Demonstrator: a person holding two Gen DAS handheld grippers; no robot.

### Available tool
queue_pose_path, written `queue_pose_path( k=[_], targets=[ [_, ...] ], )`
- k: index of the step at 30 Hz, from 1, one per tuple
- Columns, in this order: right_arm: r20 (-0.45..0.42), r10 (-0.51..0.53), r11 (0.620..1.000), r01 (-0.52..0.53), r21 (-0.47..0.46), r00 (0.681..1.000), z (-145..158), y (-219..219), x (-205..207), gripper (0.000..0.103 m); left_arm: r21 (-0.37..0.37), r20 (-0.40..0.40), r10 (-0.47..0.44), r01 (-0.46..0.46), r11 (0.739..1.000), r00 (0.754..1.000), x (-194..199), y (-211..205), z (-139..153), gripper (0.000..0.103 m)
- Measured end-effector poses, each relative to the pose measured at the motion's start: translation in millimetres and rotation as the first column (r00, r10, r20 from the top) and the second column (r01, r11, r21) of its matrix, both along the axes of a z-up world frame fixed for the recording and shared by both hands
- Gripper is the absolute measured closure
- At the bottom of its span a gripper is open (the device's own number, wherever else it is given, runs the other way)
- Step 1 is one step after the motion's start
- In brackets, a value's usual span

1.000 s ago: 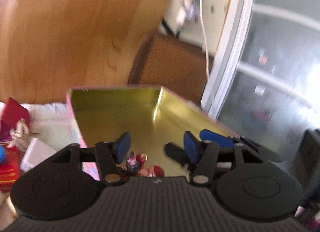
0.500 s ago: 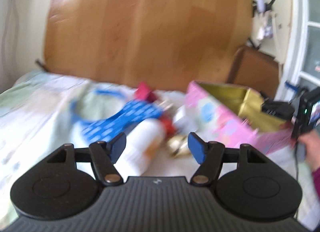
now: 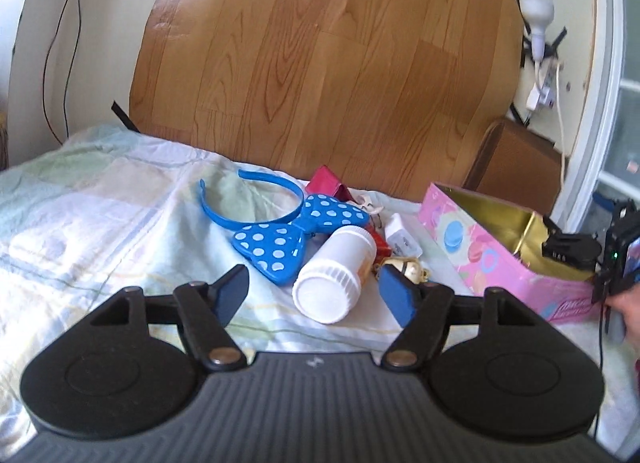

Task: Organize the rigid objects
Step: 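Move the left gripper back to the white pill bottle and grasp it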

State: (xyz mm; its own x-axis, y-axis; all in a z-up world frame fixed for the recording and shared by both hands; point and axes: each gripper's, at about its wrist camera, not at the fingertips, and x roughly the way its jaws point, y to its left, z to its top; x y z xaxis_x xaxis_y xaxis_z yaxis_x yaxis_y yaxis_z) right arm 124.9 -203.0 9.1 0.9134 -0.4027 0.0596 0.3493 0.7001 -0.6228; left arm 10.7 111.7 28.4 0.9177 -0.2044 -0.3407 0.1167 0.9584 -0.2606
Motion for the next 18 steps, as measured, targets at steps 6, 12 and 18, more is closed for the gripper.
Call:
queue_pose_path(
  k=[6,12,18],
  targets=[
    [-0.027,0.340,0.895,-0.315,0.315,0.940,56,52,-34,0.000,-0.087,-0.020,-0.037,0.035,0.996,0.999,8,9,-14,0.029],
    [-0.245,0.691,0.574,-0.310,0.758,0.680,49,125,47,0.031,-0.108,-0.063,-0.062,0.055,0.993,0.996,14,5,-24,0.030],
    [-0.345,0.717,0.510,-0.117,0.852,0.606,20,163,118,0.057,-0.151,-0.108,-0.070,0.053,0.987,0.992,24,11,-30,0.032]
  ],
)
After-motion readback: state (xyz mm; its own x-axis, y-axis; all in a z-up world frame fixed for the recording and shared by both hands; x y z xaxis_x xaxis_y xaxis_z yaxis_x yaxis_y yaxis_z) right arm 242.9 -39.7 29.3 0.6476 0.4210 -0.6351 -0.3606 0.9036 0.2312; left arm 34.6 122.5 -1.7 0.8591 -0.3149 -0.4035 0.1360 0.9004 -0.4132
